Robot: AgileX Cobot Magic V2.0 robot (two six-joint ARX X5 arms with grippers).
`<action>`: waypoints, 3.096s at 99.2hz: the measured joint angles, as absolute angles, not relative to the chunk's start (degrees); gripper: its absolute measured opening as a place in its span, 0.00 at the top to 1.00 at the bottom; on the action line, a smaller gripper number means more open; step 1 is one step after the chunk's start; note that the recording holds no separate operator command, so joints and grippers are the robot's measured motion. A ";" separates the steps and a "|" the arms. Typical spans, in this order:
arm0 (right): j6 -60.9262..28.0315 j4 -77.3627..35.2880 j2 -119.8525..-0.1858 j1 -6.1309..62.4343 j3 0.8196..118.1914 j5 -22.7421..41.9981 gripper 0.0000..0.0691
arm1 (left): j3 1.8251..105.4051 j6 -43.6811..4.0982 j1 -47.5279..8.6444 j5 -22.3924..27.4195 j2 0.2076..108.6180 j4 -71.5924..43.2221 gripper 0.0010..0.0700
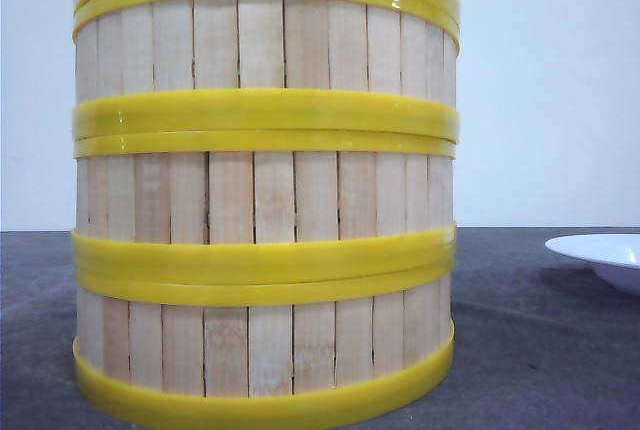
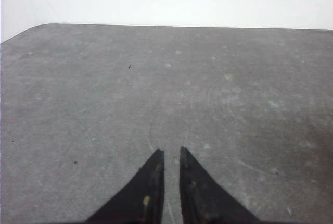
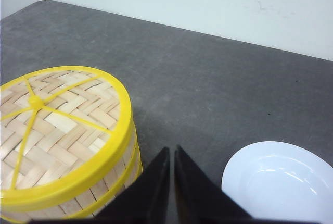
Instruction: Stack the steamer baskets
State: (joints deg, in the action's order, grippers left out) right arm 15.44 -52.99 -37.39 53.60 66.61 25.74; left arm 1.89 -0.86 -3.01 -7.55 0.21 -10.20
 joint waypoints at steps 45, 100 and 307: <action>12.88 -51.99 -37.39 51.44 66.61 28.82 0.98 | 1.89 -0.86 -3.01 -7.55 0.21 -10.20 0.97; -2.22 -28.58 -31.18 14.66 52.66 11.20 0.98 | 1.89 -0.86 -3.01 -7.55 0.21 -10.20 0.97; 0.45 -9.39 -0.30 -1.23 0.84 1.08 0.98 | 1.89 -0.86 -3.01 -7.55 0.21 -10.20 0.97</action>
State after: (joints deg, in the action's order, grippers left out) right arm 0.45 -9.39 -0.30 -1.23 0.84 1.08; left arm 1.89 -0.86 -3.01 -7.55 0.21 -10.20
